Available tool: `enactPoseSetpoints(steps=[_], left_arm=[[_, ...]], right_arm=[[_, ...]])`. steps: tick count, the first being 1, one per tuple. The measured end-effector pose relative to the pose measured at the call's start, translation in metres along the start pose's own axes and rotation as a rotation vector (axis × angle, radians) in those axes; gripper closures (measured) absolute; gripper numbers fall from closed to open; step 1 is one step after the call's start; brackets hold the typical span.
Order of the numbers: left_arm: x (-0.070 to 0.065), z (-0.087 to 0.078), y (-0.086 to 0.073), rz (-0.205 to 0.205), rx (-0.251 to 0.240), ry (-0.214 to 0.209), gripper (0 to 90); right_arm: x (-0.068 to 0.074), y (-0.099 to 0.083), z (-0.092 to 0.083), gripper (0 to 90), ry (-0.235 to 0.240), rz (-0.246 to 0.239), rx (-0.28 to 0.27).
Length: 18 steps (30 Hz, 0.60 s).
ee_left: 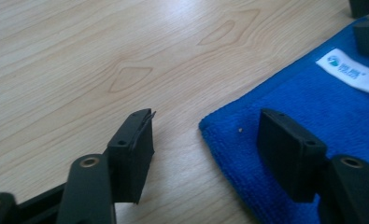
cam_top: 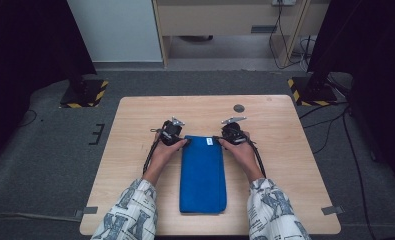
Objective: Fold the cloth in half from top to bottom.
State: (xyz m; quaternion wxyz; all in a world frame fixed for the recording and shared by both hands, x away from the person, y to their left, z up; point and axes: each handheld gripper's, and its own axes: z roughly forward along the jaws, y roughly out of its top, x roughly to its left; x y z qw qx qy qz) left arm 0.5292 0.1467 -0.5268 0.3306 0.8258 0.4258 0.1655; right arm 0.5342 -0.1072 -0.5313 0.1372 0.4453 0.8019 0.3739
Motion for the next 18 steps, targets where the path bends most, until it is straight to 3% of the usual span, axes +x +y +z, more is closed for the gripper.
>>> enactPoseSetpoints(steps=[2, 5, 15, 18], left_arm=[[0.003, 0.000, -0.001, -0.017, -0.005, -0.015, 37.4], [0.003, 0.000, -0.001, -0.006, -0.003, -0.022, 40.7], [-0.008, -0.004, -0.003, 0.017, -0.008, -0.079, 76.7], [-0.009, -0.005, -0.002, 0.038, -0.006, -0.080, 80.3]], right_arm=[[0.003, 0.001, 0.002, 50.0, -0.002, -0.008, 0.004], [0.005, 0.002, 0.003, 53.2, -0.002, -0.015, 0.008], [0.010, -0.001, 0.000, 85.0, 0.069, -0.017, 0.022], [0.010, -0.001, -0.001, 85.4, 0.075, -0.005, 0.015]])
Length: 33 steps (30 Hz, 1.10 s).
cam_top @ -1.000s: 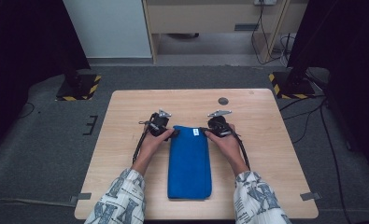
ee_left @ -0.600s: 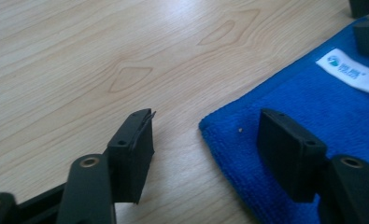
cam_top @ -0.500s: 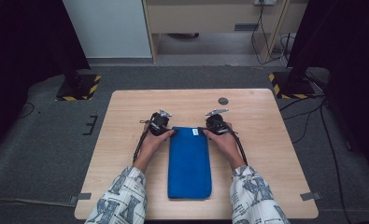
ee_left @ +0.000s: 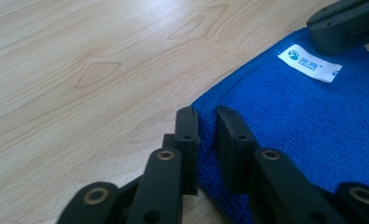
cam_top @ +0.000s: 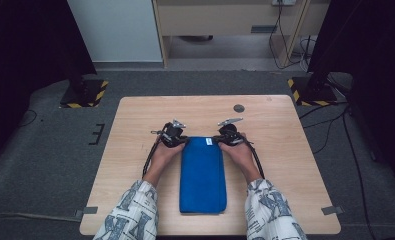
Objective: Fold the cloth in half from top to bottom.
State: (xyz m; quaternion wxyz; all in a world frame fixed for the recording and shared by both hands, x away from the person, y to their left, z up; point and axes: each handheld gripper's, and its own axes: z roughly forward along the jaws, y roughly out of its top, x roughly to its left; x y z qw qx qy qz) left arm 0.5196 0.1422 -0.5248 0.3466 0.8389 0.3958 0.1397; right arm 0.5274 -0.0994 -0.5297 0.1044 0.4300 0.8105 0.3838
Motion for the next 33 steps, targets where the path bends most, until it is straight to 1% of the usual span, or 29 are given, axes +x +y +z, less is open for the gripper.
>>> enactPoseSetpoints(steps=[2, 4, 5, 7, 8, 10, 11, 13, 14, 18, 19, 23, 25, 27, 31, 33], left_arm=[[0.000, -0.003, 0.001, -0.003, -0.011, 0.002, 82.4], [-0.001, -0.006, 0.002, -0.008, -0.025, -0.003, 83.5], [-0.002, -0.009, 0.003, -0.003, -0.032, -0.002, 83.8], [-0.002, -0.014, 0.006, -0.001, -0.048, 0.000, 84.2], [-0.003, -0.017, 0.007, -0.006, -0.061, -0.001, 84.2], [-0.003, -0.022, 0.010, -0.007, -0.080, 0.005, 84.3], [-0.004, -0.025, 0.011, -0.008, -0.090, 0.004, 84.4], [-0.006, -0.030, 0.013, -0.002, -0.104, 0.008, 84.4], [-0.006, -0.034, 0.016, -0.001, -0.114, 0.011, 84.5], [-0.006, -0.038, 0.021, 0.000, -0.130, 0.020, 84.9], [-0.006, -0.039, 0.023, 0.007, -0.133, 0.025, 84.9], [-0.006, -0.042, 0.028, 0.010, -0.145, 0.033, 85.0], [-0.005, -0.043, 0.029, 0.001, -0.164, 0.032, 85.0], [-0.005, -0.045, 0.030, -0.003, -0.171, 0.027, 85.1], [-0.008, -0.050, 0.032, 0.012, -0.179, 0.033, 85.3], [-0.009, -0.053, 0.036, 0.014, -0.186, 0.036, 85.3]], right_arm=[[0.000, 0.000, -0.003, 85.7, 0.010, 0.011, -0.008], [0.001, 0.001, -0.006, 85.9, 0.009, 0.002, -0.016], [0.001, 0.002, -0.008, 85.9, 0.009, 0.001, -0.023], [0.002, 0.006, -0.015, 86.1, 0.008, 0.007, -0.050], [0.002, 0.006, -0.015, 86.1, 0.008, 0.007, -0.050], [0.004, 0.009, -0.021, 86.1, 0.008, 0.006, -0.065], [0.005, 0.011, -0.027, 86.2, 0.008, 0.003, -0.084], [0.005, 0.013, -0.030, 86.2, 0.009, 0.002, -0.090], [0.005, 0.015, -0.033, 86.3, 0.010, 0.007, -0.104], [0.004, 0.019, -0.038, 86.3, 0.014, 0.009, -0.120], [0.004, 0.020, -0.039, 86.3, 0.014, 0.007, -0.126], [0.004, 0.027, -0.042, 86.3, 0.013, -0.012, -0.132], [0.003, 0.030, -0.045, 86.4, 0.012, -0.012, -0.145], [0.003, 0.031, -0.048, 86.3, 0.009, -0.011, -0.155], [0.006, 0.033, -0.053, 86.4, 0.001, -0.021, -0.167], [0.007, 0.035, -0.057, 86.4, -0.002, -0.021, -0.175]])
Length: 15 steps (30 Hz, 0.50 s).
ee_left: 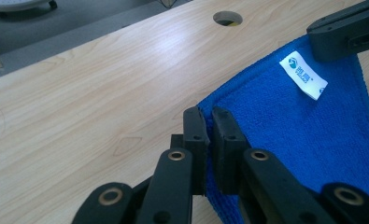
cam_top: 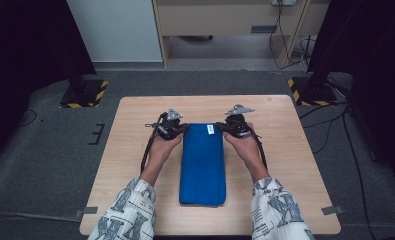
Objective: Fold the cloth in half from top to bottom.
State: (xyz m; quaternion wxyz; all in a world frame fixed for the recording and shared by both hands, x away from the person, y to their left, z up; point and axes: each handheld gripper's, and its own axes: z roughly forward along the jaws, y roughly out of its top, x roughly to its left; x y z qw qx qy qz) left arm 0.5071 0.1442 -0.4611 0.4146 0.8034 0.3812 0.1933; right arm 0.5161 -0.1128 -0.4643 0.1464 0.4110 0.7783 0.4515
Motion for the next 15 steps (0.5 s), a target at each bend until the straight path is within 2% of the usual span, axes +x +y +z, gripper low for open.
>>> enactPoseSetpoints(steps=[7, 15], left_arm=[[-0.002, -0.004, 0.011, 0.019, -0.014, 0.002, 85.4], [0.000, -0.008, 0.013, 0.015, -0.036, 0.017, 85.5]], right_arm=[[0.000, 0.006, -0.006, 86.4, -0.010, -0.017, -0.013], [0.002, 0.015, -0.012, 86.4, -0.011, -0.021, -0.034]])
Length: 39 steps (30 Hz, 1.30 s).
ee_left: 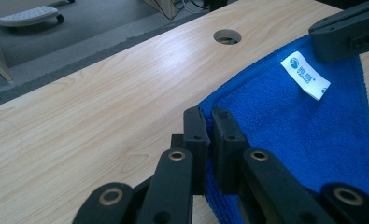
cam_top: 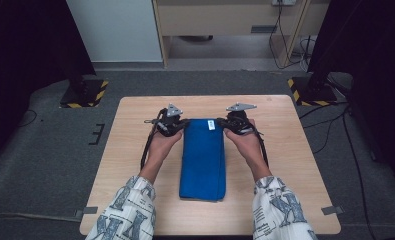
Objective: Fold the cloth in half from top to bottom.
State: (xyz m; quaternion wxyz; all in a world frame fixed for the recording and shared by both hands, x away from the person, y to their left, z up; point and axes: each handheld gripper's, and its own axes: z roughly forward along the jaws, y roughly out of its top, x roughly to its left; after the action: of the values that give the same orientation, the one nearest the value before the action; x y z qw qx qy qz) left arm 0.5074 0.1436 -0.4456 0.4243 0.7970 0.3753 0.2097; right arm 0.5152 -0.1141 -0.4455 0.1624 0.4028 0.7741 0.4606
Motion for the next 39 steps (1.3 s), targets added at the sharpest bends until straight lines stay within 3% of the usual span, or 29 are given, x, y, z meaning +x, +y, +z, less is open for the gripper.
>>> enactPoseSetpoints(steps=[13, 31, 39], left_arm=[[0.002, -0.008, 0.013, 0.005, -0.017, 0.016, 85.8], [0.011, -0.011, 0.026, 0.019, -0.032, 0.025, 85.7], [0.013, -0.013, 0.021, 0.027, -0.019, 0.025, 85.8]], right_arm=[[0.006, 0.016, -0.006, 86.4, -0.011, -0.030, -0.024], [0.003, 0.026, -0.001, 86.4, -0.010, -0.018, -0.046], [0.005, 0.025, 0.002, 86.4, 0.002, -0.030, -0.040]])
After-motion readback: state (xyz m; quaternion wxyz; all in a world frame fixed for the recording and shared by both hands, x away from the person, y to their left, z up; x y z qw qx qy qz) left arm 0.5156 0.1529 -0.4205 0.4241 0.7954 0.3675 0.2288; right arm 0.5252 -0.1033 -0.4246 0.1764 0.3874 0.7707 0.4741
